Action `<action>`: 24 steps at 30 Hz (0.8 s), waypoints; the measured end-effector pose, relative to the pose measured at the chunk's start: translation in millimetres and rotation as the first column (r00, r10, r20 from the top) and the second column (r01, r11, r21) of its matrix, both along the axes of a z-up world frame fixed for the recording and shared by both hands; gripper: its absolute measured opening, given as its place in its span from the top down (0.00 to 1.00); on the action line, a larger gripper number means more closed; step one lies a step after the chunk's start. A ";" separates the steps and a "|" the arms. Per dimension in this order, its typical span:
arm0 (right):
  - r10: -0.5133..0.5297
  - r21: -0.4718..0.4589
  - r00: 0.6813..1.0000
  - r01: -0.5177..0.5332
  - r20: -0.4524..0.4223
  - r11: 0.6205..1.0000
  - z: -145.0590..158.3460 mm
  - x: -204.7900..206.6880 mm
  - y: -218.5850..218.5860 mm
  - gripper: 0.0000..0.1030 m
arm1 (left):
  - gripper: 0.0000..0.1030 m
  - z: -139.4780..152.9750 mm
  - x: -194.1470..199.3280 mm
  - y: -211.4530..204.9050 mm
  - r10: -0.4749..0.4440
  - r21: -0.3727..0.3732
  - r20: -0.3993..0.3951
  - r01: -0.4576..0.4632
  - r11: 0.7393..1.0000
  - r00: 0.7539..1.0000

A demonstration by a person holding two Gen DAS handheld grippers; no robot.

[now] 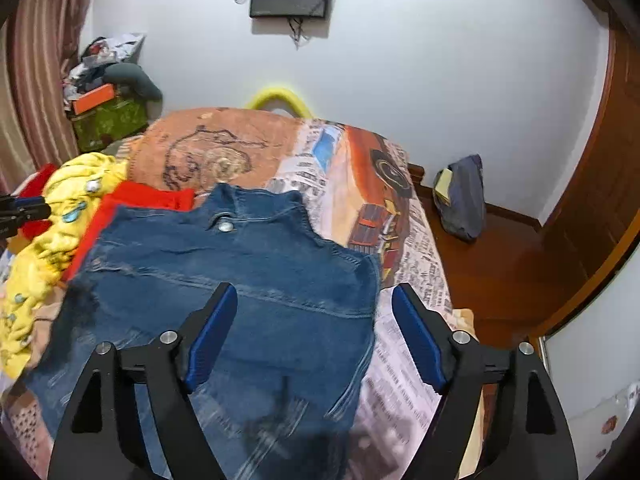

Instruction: Fold large clothes

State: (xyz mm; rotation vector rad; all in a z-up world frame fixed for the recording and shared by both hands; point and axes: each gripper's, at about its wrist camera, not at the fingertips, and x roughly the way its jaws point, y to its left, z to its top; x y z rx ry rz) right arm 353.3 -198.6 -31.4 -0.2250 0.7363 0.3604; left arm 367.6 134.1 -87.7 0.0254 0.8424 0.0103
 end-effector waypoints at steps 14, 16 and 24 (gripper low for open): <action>0.034 0.030 0.992 -0.030 -0.124 0.999 -33.0 -76.4 -15.1 0.15 | 0.16 -34.0 -103.7 6.6 -0.008 -0.109 -0.088 -0.002 0.994 0.996; 0.020 0.018 0.990 -0.017 -0.143 1.000 -41.1 -85.1 -19.7 0.15 | 0.16 -48.3 -112.9 15.1 0.005 -0.149 -0.126 -0.024 0.989 0.992; -0.051 -0.015 0.970 0.049 -0.236 0.999 -82.1 -108.0 -48.1 0.15 | 0.16 -118.2 -144.8 40.5 0.059 -0.276 -0.294 -0.144 0.950 0.954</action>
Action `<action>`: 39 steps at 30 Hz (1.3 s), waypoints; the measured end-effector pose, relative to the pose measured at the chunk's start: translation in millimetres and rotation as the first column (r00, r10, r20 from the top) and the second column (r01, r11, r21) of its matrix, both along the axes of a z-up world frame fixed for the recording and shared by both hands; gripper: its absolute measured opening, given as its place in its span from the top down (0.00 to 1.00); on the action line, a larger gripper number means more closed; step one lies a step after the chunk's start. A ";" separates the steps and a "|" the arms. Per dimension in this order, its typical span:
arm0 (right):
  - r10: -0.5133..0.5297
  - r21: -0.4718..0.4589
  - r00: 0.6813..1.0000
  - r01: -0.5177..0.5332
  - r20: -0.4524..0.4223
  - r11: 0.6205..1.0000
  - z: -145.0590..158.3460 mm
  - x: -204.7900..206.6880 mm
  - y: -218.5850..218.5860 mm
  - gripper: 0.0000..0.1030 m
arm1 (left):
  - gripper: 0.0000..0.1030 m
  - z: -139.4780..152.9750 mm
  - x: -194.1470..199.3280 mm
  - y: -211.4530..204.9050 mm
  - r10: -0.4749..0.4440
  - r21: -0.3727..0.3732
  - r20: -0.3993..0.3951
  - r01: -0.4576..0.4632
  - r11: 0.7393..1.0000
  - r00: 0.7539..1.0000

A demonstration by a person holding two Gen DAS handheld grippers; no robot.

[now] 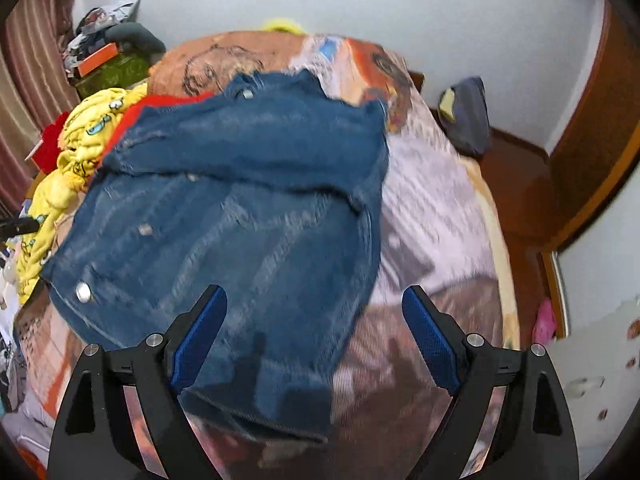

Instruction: Fold large clothes

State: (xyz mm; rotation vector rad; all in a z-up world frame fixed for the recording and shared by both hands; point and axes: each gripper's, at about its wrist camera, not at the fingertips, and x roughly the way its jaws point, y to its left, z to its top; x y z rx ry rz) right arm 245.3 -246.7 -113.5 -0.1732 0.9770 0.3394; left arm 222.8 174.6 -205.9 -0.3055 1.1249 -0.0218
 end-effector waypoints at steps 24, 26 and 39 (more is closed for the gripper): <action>-0.006 0.224 0.975 0.057 -0.220 0.973 -58.9 13.1 -4.0 0.62 | 0.40 -60.6 7.9 -20.2 0.012 -0.248 -0.094 -0.035 0.968 0.996; -0.002 0.242 0.974 0.058 -0.224 0.969 -57.9 16.3 -4.9 0.74 | 0.68 -55.5 6.7 -20.1 0.014 -0.207 -0.084 -0.032 0.978 0.996; 0.054 0.293 0.997 -0.035 -0.057 0.956 2.2 25.7 4.0 0.85 | 0.87 44.3 18.6 -17.5 0.021 -0.137 0.178 0.004 0.991 0.984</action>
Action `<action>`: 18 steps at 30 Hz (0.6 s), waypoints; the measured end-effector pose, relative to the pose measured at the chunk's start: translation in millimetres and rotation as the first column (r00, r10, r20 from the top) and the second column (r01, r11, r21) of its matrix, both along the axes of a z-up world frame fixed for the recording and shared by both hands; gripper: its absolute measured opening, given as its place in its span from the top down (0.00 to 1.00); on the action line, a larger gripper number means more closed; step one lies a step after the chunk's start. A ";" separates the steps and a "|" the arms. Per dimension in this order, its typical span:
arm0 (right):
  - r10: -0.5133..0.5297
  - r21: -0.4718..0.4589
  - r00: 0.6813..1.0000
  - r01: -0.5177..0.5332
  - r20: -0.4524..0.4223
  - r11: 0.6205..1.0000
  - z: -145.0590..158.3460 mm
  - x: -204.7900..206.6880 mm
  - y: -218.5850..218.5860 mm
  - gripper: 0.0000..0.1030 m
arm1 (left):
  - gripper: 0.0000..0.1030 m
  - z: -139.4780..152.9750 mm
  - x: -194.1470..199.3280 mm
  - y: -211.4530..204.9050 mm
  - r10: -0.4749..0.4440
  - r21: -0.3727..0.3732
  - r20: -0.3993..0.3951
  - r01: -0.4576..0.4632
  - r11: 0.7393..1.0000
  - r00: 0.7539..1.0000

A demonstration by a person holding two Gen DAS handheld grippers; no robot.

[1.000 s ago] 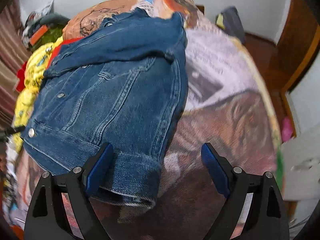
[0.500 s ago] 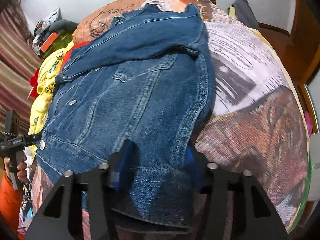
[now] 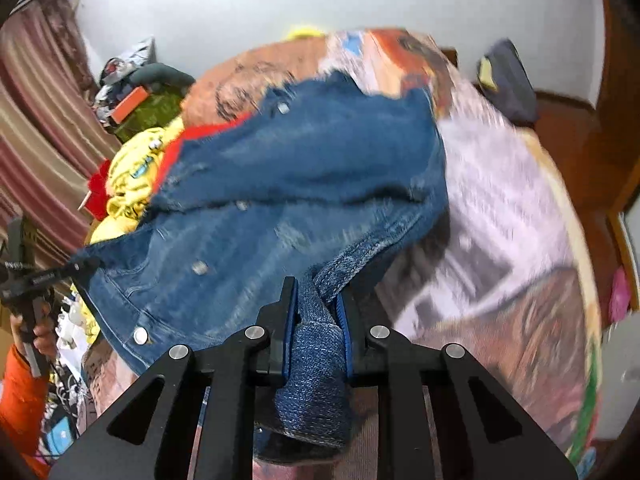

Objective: Fold large clothes
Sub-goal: 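Grasp the jacket hem with the left tool while the right tool grasps the hem too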

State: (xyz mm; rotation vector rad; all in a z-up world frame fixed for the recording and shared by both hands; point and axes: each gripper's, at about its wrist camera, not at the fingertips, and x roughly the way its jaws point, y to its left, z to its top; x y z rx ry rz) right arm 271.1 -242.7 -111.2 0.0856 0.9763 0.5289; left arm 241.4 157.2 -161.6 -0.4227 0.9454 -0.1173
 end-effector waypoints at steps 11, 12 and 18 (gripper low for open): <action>-0.076 0.081 0.989 0.067 0.123 0.994 72.6 95.8 1.8 0.85 | 0.88 89.8 93.0 19.8 0.058 0.031 0.222 -0.067 0.997 0.973; -0.085 0.087 0.989 0.075 0.119 0.993 75.3 107.4 2.3 0.85 | 0.88 91.4 105.7 23.6 0.073 0.020 0.220 -0.079 0.997 0.973; -0.094 0.034 0.989 0.091 0.115 0.995 70.8 177.0 27.7 0.85 | 0.88 79.5 185.3 32.1 0.132 0.061 0.187 -0.146 0.987 0.973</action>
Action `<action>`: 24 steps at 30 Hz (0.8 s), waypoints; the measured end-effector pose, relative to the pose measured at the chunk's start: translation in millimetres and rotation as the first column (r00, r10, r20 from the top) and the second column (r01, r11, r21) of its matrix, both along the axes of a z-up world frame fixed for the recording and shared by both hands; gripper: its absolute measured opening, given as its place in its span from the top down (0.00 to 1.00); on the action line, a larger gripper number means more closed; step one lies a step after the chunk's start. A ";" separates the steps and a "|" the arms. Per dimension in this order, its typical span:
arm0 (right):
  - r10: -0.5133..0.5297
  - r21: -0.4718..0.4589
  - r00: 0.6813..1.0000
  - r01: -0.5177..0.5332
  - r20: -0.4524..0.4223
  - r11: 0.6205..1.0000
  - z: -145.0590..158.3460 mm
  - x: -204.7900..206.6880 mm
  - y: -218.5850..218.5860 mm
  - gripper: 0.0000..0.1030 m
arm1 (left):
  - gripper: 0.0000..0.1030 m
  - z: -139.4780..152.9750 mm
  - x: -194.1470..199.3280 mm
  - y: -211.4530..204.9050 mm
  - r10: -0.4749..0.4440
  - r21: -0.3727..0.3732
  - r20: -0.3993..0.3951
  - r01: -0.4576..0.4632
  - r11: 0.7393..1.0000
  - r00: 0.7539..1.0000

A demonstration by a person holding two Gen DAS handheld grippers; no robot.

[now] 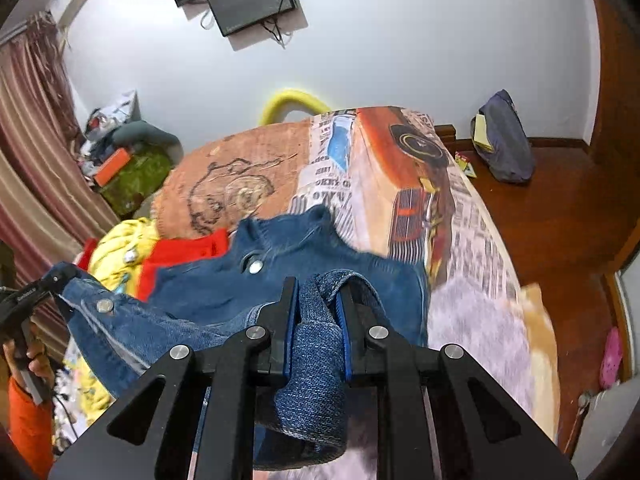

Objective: Fold large clothes
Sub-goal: 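Grasp the jacket hem with the left tool while the right tool grasps the hem too, then lift the hem with both tools and fold it up toward the collar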

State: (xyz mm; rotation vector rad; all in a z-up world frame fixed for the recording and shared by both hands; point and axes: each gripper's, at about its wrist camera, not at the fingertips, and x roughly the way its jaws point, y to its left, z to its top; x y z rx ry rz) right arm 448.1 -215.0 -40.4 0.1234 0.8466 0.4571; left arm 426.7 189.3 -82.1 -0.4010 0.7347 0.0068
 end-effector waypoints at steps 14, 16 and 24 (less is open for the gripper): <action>0.011 -0.093 0.983 -0.028 -0.186 0.995 -111.9 98.2 24.9 0.81 | 0.87 -146.4 116.7 15.8 0.047 0.050 -0.273 -0.035 0.998 0.961; 0.020 -0.099 0.980 -0.041 -0.197 0.994 -117.8 98.8 24.4 0.80 | 0.85 -163.9 119.7 11.1 0.028 0.084 -0.320 -0.001 0.996 0.947; 0.079 -0.137 0.991 -0.093 -0.109 0.986 -84.7 73.9 19.4 0.76 | 0.68 -137.8 98.1 -3.7 -0.006 0.235 -0.326 0.087 0.968 0.945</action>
